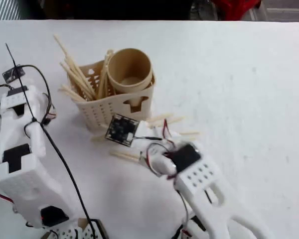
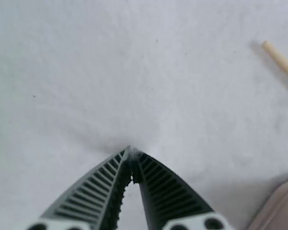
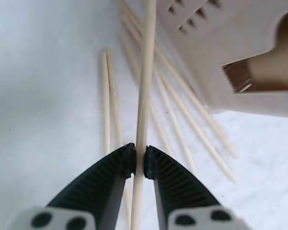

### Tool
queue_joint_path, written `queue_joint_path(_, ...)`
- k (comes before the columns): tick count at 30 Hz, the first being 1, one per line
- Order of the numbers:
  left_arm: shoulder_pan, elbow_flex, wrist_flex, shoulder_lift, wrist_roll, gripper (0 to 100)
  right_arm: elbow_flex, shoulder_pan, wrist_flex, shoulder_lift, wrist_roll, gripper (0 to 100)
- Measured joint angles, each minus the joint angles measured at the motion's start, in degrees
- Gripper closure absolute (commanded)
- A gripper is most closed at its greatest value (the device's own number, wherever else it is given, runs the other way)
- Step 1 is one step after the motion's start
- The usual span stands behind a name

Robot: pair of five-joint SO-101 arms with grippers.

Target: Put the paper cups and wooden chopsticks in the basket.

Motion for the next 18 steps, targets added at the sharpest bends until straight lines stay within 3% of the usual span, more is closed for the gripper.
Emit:
queue_joint_path(6,0.0,0.0,0.0,0.0,0.0,98,-10.8,0.0,1.1,-10.1,-1.0,98.2)
queue_joint_path(10,0.0,0.0,0.0,0.0,0.0,98,-22.0,-1.6,-0.6,-10.4,-8.0,98.1)
queue_joint_path(15,0.0,0.0,0.0,0.0,0.0,98,-32.2,-5.7,-15.3,-2.6,-20.5,98.1)
queue_joint_path(18,0.0,0.0,0.0,0.0,0.0,98,-35.3,-7.3,-27.2,5.3,-23.6,98.1)
